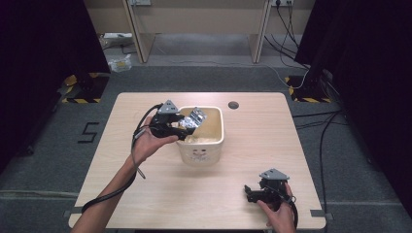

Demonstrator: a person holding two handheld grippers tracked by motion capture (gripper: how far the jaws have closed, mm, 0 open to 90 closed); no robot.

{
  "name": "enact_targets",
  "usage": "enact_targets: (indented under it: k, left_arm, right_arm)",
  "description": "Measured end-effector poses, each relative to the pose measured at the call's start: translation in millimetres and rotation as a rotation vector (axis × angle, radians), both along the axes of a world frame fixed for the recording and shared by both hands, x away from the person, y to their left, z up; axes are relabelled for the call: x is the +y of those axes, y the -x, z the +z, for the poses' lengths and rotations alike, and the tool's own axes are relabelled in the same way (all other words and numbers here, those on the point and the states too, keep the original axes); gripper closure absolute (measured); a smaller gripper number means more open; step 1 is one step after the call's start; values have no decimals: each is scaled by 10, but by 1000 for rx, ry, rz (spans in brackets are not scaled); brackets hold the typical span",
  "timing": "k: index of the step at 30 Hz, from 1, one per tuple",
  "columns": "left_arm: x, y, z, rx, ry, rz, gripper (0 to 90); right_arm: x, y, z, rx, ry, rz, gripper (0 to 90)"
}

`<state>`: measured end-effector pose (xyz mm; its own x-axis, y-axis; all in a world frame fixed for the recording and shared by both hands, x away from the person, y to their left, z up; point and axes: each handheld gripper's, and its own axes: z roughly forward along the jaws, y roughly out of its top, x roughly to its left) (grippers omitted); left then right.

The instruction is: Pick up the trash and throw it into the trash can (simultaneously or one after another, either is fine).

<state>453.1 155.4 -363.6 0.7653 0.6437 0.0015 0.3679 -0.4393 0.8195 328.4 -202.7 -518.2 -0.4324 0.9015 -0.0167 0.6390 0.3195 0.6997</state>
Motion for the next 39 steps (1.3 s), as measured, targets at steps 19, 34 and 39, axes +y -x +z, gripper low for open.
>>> enact_targets:
  k: [19, 34, 39]
  left_arm:
    - [-140, -86, -89, 35, -27, -32, 337]
    - [-167, -144, -160, 59, -29, -27, 336]
    - [-163, -152, -171, 63, -28, -25, 336]
  right_arm:
    - [0, 0, 0, 0, 0, 0, 9]
    - [1, 2, 1, 1, 0, 0, 10]
    - [1, 2, 1, 1, 0, 0, 10]
